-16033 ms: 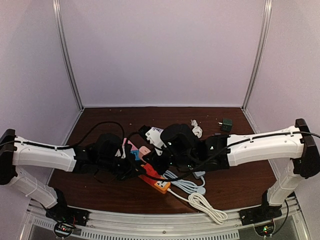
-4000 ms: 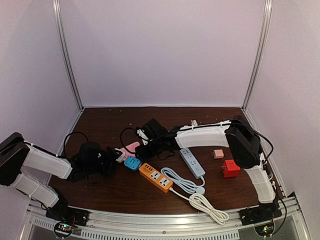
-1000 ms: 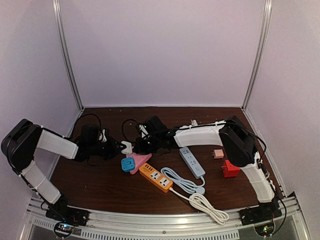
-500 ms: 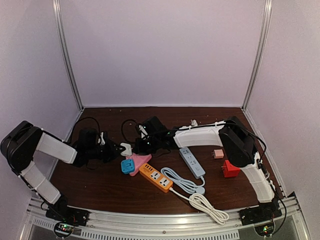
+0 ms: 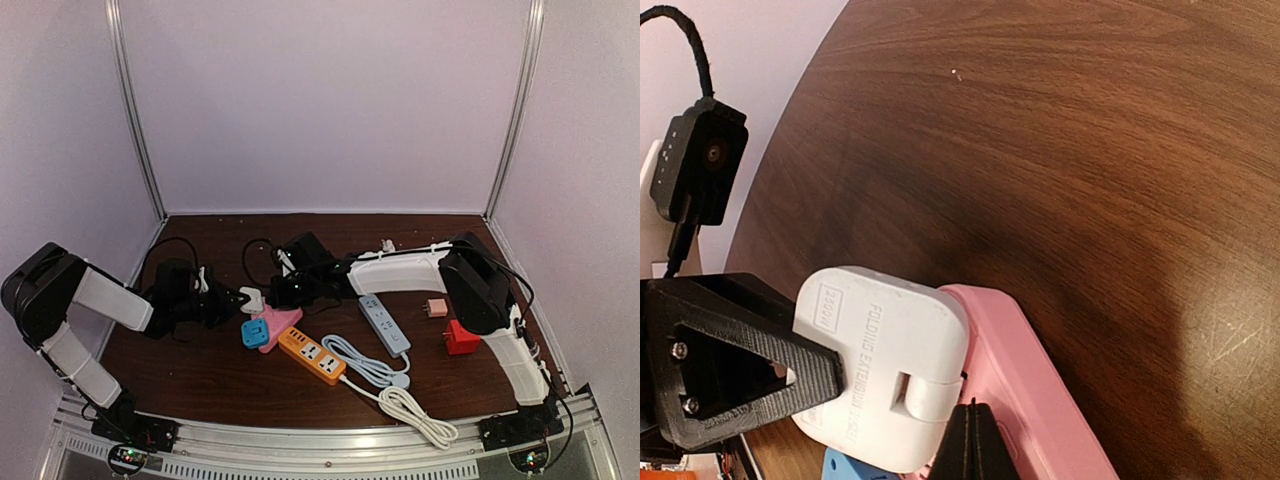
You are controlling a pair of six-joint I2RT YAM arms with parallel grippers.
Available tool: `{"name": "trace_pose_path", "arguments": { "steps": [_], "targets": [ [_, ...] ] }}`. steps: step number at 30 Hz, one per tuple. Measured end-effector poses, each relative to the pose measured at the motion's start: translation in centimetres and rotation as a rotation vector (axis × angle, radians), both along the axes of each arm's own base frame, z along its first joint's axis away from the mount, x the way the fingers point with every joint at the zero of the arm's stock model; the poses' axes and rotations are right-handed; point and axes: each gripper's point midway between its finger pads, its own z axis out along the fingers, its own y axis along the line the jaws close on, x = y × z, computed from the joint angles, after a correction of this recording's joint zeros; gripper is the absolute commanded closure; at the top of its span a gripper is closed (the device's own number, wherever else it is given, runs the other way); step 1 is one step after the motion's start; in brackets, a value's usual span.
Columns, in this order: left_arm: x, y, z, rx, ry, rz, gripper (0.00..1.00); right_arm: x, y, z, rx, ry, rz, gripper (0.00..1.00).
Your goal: Pull the plug off the socket
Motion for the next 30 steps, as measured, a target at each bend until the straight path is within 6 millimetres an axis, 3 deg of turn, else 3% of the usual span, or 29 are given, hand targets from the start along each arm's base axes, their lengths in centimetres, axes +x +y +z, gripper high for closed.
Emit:
{"name": "trace_pose_path", "arguments": {
  "steps": [11,30],
  "targets": [
    [0.2,-0.2,-0.1,-0.015,-0.006,-0.006,1.0,-1.7,-0.4,0.1,-0.056,0.003,0.043,1.0],
    [-0.2,0.0,-0.1,-0.066,-0.034,0.014,1.0,-2.2,0.0,-0.4,-0.026,0.021,0.04,1.0]
  ]
}}
